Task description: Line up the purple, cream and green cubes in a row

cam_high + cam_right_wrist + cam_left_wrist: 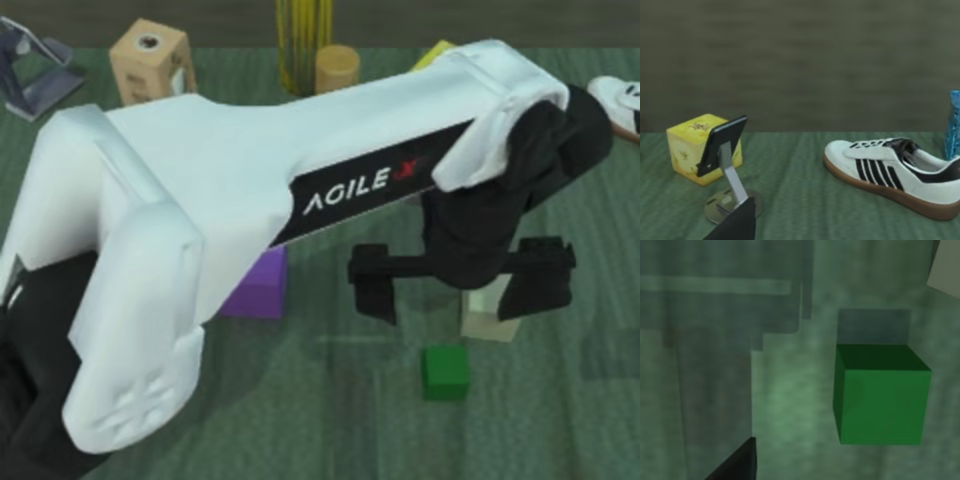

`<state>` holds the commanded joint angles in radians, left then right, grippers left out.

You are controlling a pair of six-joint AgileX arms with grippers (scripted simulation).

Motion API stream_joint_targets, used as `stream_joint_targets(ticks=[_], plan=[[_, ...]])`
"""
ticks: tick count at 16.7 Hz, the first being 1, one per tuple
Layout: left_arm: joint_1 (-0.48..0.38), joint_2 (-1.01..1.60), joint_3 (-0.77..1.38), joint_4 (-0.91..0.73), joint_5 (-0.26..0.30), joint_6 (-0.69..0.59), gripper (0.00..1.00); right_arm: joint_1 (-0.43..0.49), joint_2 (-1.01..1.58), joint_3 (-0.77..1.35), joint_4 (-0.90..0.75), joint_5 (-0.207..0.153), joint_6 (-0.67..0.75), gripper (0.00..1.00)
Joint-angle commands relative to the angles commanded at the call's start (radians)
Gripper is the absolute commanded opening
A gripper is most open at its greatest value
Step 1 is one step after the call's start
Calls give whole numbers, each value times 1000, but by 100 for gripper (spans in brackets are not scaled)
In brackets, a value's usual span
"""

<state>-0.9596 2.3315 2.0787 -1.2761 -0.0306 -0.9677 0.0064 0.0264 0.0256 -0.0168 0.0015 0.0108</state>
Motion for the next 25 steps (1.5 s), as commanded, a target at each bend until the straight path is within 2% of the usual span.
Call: stream_joint_targets(ticks=[4, 10, 19, 25], plan=[[97, -186, -179, 119, -8, 41, 100, 42, 158, 147, -97, 2, 59, 100], [345, -727, -681, 393, -12, 190, 100, 157, 640, 515, -363, -2, 208, 100], [758, -1728, -1614, 882, 7, 609, 100, 338, 1523, 1098, -812, -5, 457, 100], [932, -2209, -1995, 1171, 23, 874, 100, 421, 1887, 1390, -1006, -2, 574, 100]])
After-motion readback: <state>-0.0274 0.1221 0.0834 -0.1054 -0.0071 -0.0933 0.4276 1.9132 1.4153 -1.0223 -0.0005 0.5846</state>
